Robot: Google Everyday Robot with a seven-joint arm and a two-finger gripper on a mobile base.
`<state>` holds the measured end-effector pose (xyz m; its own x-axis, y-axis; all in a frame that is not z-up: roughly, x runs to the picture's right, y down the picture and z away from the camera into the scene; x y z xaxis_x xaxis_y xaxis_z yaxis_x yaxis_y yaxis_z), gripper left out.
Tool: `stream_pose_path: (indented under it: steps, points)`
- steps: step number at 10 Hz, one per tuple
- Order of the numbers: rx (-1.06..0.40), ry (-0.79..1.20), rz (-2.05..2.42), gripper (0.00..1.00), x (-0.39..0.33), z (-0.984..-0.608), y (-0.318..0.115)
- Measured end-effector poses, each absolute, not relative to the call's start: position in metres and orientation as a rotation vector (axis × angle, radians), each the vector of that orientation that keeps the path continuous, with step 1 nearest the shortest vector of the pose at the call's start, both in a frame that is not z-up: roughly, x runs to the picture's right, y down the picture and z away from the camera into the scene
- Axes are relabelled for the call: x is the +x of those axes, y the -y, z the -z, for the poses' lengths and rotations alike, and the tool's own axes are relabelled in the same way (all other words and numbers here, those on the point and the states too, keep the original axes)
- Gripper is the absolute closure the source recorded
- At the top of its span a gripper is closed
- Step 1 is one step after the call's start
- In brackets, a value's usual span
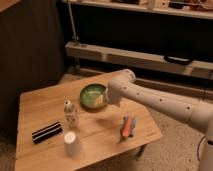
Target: Drag the ceramic bowl in a circle
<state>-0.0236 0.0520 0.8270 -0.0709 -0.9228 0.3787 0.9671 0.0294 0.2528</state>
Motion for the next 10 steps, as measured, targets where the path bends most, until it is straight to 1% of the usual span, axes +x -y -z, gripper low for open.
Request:
stream_pose_path:
  steps: [3, 5, 7, 8, 10]
  points:
    - [-0.079, 0.482, 1.518, 0.20, -0.043, -0.852, -0.019]
    - [-0.061, 0.495, 1.474, 0.20, -0.026, -0.870, -0.001]
    - [-0.066, 0.509, 1.422, 0.20, 0.008, -0.889, 0.019]
    - [-0.077, 0.531, 1.399, 0.20, 0.017, -0.896, 0.027]
    - [-0.122, 0.678, 1.307, 0.20, 0.039, -0.913, 0.037]
